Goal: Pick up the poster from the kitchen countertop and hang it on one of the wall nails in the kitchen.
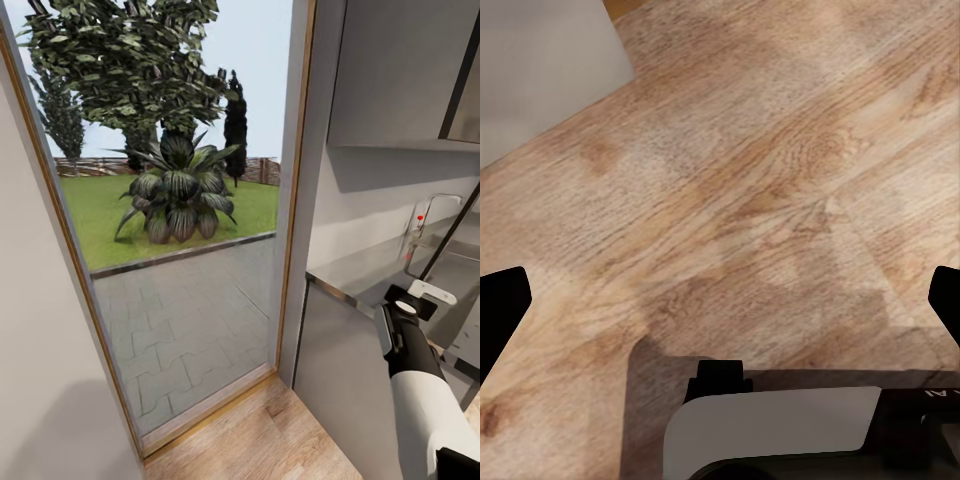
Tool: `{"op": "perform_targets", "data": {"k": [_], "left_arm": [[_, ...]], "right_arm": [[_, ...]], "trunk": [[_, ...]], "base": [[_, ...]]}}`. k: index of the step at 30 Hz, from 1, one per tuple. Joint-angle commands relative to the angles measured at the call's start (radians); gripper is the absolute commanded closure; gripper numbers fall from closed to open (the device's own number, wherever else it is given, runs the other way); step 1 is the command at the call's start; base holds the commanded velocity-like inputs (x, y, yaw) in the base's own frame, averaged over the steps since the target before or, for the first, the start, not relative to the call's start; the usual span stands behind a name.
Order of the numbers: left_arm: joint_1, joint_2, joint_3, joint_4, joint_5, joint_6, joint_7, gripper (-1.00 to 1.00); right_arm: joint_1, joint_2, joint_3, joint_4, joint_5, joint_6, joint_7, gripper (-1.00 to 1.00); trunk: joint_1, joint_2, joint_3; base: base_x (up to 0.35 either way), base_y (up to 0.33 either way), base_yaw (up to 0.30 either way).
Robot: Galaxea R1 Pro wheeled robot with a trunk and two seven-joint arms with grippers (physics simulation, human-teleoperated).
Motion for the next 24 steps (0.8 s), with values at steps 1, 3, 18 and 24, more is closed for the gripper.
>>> {"op": "perform_targets", "data": {"k": [1,3,18,24], "left_arm": [[0.000,0.000,0.001,-0.001,0.000,-0.002,0.000,-1.00],[0.000,0.000,0.001,-0.001,0.000,-0.002,0.000,-1.00],[0.000,0.000,0.001,-0.001,0.000,-0.002,0.000,-1.00],[0.000,0.000,0.001,-0.001,0.000,-0.002,0.000,-1.00]], "right_arm": [[-0.001,0.002,0.001,-0.005,-0.001,0.007,-0.002,1.00],[0.000,0.006,0.001,-0.014,0.000,0.008,-0.003,1.00],[-0.001,0.011,0.001,-0.017,0.004,0.008,-0.003,1.00],[0.000,0.011,0.001,-0.017,0.006,0.008,-0.003,1.00]], "trunk": [[0.000,-0.001,-0.001],[0.000,-0.001,-0.001],[0.000,-0.001,-0.001],[0.000,-0.001,-0.001]], "base": [[0.000,0.000,0.000],[0.000,0.000,0.000],[-0.061,0.000,0.000],[-0.310,0.000,0.000]]}}
